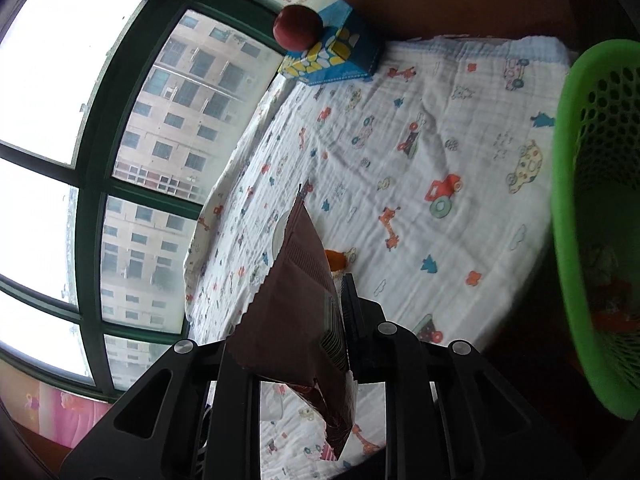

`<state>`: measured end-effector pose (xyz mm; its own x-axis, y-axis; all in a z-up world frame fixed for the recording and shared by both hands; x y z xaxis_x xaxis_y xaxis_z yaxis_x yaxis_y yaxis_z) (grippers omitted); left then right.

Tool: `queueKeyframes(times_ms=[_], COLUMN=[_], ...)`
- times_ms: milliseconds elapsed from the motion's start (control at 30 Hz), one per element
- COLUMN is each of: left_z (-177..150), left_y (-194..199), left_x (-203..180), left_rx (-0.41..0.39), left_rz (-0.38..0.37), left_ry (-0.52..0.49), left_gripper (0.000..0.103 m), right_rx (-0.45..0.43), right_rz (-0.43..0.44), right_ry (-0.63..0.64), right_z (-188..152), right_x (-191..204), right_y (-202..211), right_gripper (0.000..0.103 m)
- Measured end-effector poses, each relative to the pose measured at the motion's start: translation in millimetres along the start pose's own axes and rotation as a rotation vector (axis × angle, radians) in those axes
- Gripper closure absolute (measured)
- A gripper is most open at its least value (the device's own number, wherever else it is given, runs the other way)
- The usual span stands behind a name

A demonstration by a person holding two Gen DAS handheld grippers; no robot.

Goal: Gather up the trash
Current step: 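Grasp the clear plastic cup with the left tool while the right tool carries the packet to the basket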

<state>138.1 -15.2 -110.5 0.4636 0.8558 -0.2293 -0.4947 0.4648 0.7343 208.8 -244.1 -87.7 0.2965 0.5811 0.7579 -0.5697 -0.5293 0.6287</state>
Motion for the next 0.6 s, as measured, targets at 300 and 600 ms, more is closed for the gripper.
queueKeyframes(times_ms=[300, 600], left_z=[43, 73], left_y=[-18, -49], left_x=[-69, -138], left_rx=[-0.012, 0.009], left_rz=[-0.085, -0.154], left_ry=[-0.104, -0.196], left_gripper=[0.053, 0.053], right_rx=[-0.136, -0.226], right_rz=[-0.069, -0.181], right_ry=[-0.02, 0.012], right_z=[34, 46], right_x=[-48, -96], right_y=[68, 112], right_gripper=[0.084, 0.084])
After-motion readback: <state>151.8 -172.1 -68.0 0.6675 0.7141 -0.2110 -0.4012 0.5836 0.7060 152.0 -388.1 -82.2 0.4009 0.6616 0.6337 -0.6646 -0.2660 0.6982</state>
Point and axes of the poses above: each gripper's, at about its wrist camera, not at the fingertips, and y roughly against the way its jaws point, x to its left, z to its top, the point moved 9 cm from there along -y, roughly the way its jaws point, and after that the axes turned 7 degrees about -y, right-handed, at the moved point
